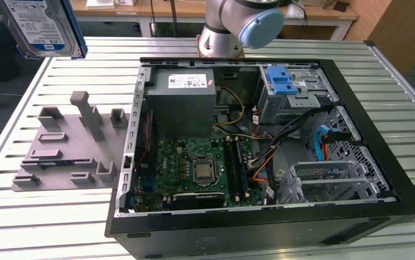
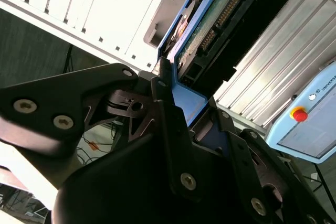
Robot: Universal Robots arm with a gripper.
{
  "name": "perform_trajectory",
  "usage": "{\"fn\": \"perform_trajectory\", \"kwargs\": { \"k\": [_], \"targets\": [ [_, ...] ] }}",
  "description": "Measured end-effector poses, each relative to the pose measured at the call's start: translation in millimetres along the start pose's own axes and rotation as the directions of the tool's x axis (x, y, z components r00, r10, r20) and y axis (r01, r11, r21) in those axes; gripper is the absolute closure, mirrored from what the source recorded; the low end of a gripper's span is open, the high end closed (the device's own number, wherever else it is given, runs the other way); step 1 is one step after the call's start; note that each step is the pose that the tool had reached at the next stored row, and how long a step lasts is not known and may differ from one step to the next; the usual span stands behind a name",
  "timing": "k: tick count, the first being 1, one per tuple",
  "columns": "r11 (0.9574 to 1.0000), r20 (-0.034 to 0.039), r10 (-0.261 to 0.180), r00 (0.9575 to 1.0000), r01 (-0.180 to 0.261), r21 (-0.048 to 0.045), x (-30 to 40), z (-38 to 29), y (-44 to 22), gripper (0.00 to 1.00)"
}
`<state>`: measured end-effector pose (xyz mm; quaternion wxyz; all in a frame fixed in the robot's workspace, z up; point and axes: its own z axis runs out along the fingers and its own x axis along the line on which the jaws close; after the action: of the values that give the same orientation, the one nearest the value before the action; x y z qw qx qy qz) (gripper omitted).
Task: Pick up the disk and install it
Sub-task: 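Pick up the disk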
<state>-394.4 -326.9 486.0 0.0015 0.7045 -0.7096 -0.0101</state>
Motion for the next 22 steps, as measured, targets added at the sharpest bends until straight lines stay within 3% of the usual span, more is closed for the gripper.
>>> {"fn": "perform_trajectory", "kwargs": {
  "k": [22],
  "targets": [
    [1.0000,0.0000,0.000,1.0000,0.000,0.0000,-0.1,-0.3,-17.8,0.64]
  ]
}}
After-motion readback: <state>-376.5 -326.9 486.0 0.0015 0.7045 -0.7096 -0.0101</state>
